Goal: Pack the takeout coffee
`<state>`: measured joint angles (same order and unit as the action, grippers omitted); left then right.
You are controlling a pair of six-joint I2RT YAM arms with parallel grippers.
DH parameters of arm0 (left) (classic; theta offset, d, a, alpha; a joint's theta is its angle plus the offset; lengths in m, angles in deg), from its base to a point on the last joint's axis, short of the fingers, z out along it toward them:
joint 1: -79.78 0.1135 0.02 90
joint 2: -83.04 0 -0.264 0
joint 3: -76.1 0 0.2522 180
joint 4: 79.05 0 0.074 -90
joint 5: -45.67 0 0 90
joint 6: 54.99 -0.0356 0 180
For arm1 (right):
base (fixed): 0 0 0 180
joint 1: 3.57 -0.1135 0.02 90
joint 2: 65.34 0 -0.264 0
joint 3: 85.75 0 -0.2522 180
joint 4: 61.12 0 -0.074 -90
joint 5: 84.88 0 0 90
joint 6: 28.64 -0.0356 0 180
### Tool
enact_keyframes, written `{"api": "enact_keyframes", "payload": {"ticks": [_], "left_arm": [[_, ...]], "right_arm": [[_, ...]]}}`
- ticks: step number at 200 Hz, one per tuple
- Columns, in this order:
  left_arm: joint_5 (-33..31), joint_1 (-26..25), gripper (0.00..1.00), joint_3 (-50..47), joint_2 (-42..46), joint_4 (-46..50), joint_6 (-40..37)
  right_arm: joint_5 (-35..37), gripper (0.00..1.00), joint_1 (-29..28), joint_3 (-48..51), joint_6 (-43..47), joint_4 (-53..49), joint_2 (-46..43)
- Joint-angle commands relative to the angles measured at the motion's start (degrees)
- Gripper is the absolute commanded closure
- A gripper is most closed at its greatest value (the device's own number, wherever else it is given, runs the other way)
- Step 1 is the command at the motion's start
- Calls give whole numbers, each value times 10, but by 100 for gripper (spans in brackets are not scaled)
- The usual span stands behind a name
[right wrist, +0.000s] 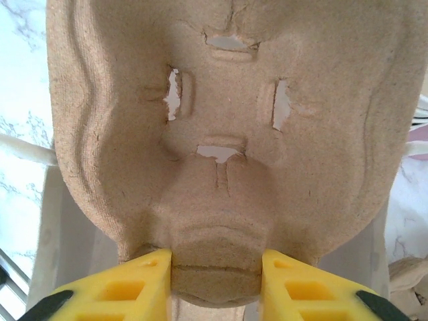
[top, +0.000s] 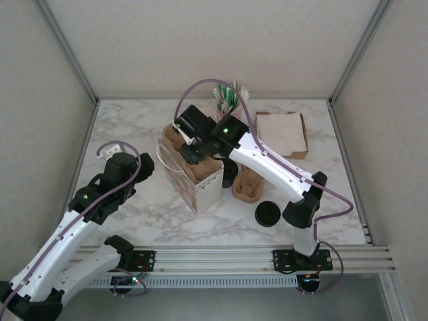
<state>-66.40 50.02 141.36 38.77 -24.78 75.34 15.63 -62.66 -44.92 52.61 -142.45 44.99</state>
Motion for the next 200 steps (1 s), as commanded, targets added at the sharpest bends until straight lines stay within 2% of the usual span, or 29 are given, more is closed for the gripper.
{"api": "enact_keyframes", "payload": {"ticks": [1, 76, 200], "left_arm": [[24, 16, 17, 24, -5, -7, -20], [59, 53, 17, 41, -28, -21, -24], [74, 62, 14, 71, -42, -26, -37]], "right_arm": [[-2, 67, -5, -25, -10, -29, 19], [-10, 67, -6, -55, -15, -74, 48], [-29, 67, -6, -83, -9, -102, 96]]}}
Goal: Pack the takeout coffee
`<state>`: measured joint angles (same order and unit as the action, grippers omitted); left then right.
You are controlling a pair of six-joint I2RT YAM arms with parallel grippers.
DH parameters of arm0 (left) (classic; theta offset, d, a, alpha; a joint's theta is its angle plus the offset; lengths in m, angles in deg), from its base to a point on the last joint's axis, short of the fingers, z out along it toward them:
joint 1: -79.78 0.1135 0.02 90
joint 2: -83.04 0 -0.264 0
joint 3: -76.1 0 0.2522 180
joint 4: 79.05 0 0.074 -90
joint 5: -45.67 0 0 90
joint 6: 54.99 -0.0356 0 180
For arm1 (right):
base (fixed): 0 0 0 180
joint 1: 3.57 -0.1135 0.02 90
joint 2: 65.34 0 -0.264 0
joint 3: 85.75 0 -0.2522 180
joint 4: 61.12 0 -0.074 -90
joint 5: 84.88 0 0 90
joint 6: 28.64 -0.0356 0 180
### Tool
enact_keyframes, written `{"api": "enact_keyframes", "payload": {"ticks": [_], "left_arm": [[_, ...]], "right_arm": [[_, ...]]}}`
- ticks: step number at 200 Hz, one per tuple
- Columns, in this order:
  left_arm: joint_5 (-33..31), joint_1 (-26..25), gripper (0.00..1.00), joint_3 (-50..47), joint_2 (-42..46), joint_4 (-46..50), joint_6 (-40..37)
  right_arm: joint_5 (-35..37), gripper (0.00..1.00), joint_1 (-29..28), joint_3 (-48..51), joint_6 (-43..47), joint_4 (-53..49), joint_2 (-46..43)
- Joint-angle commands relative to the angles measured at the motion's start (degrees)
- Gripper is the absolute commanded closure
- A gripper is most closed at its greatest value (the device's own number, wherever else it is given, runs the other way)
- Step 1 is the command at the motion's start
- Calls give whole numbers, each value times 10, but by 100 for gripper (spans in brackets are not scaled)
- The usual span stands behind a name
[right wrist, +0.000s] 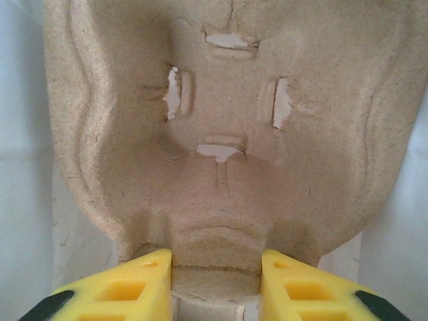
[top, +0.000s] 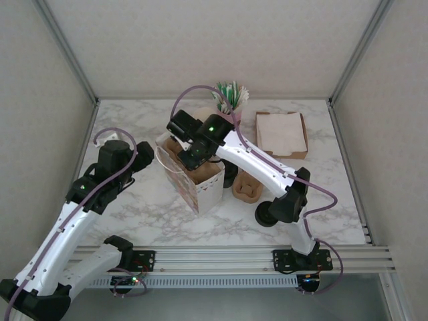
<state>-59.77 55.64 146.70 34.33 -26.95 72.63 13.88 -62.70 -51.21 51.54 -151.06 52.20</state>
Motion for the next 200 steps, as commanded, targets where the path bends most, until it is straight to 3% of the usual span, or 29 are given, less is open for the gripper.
{"api": "enact_keyframes", "payload": {"ticks": [1, 200], "left_arm": [[8, 6, 14, 18, 2, -5, -9], [9, 6, 14, 20, 19, 11, -8]], "right_arm": [[-12, 67, -6, -20, 2, -16, 25], [-7, 68, -6, -39, -9, -49, 113]]}}
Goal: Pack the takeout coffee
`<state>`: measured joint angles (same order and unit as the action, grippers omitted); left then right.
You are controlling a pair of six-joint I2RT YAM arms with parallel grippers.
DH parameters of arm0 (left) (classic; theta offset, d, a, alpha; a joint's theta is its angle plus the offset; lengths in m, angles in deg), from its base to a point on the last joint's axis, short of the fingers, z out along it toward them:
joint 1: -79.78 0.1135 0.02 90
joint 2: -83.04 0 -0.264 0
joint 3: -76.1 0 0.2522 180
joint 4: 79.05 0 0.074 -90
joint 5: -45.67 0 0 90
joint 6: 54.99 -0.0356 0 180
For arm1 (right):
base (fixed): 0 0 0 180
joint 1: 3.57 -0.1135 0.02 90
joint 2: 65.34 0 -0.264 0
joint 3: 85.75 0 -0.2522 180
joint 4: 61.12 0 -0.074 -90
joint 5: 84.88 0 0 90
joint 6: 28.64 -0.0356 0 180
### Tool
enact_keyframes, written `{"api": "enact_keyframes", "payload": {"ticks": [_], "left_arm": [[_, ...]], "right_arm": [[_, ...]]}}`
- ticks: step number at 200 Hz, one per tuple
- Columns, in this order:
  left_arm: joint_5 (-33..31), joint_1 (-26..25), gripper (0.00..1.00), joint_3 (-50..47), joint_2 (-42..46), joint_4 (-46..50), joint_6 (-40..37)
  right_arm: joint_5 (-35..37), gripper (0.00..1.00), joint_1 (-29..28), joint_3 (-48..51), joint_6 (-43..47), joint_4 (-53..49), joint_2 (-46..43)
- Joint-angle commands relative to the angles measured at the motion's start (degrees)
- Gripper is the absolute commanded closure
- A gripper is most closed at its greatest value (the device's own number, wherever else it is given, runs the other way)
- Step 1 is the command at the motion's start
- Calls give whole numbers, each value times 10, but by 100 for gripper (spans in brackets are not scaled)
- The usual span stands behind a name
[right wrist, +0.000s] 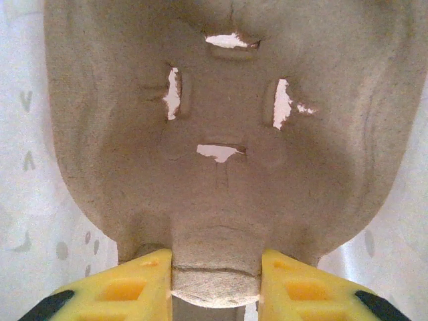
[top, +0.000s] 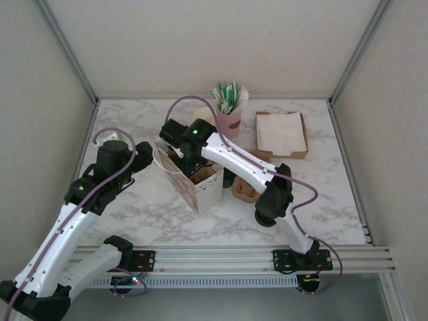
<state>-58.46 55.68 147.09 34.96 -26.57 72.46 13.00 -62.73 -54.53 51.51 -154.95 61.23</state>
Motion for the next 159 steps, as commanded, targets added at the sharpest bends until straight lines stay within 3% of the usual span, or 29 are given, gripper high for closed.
{"api": "enact_keyframes", "payload": {"ticks": [1, 159], "left_arm": [[-3, 5, 14, 16, 13, 7, -6], [-6, 5, 14, 10, 34, 19, 3]], "right_arm": [[2, 68, -6, -5, -9, -11, 23], [-24, 67, -6, 107, -29, 76, 54]]}}
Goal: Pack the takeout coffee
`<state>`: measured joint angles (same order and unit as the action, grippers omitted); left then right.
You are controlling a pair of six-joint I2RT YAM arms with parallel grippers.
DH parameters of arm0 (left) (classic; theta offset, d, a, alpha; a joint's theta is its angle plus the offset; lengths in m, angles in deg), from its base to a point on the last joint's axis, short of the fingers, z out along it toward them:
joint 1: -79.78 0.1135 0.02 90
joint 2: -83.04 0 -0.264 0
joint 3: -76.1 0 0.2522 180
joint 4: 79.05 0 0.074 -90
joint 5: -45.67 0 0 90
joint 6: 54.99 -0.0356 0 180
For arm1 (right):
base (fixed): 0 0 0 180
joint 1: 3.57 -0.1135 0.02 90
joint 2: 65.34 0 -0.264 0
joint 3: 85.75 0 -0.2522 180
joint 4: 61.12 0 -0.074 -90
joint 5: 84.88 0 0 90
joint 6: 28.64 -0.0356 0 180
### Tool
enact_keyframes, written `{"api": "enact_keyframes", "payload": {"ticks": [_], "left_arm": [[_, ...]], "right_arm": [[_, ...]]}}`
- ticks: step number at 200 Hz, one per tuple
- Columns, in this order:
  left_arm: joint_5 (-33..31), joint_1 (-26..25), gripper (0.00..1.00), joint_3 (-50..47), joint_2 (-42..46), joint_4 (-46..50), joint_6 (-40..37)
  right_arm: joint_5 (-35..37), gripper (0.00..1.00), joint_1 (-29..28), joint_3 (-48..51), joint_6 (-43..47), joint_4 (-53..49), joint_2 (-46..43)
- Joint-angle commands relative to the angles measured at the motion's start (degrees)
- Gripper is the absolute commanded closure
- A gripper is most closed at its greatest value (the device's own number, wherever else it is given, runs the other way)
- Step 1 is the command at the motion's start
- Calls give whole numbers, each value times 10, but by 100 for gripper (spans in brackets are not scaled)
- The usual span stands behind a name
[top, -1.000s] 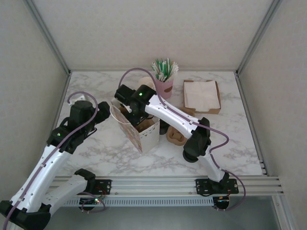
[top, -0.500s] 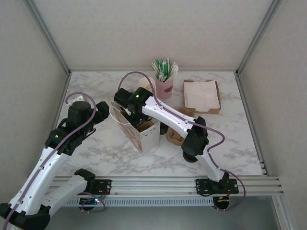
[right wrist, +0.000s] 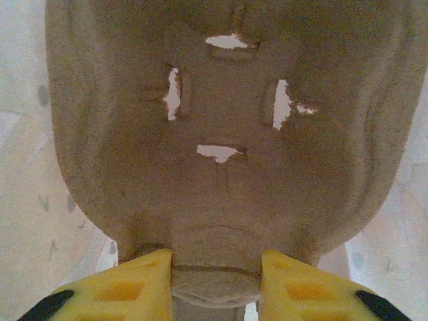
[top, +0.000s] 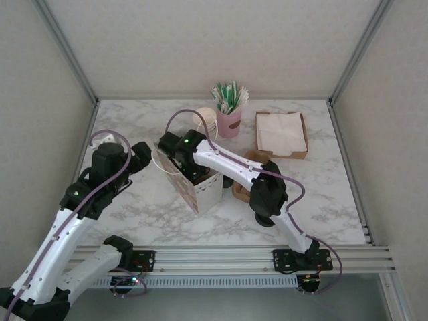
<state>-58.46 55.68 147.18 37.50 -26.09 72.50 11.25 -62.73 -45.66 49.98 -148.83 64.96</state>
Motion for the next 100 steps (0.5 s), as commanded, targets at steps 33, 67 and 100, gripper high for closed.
{"api": "enact_keyframes", "payload": {"ticks": [33, 67, 100], "left_arm": [[-9, 5, 14, 7, 12, 17, 3], [-7, 5, 14, 6, 13, 16, 5], [-6, 5, 14, 4, 15, 15, 6]], "right_arm": [[-14, 67, -6, 49, -25, 40, 22], [-7, 66, -5, 73, -37, 63, 29], [7, 65, -5, 99, -41, 88, 32]]}}
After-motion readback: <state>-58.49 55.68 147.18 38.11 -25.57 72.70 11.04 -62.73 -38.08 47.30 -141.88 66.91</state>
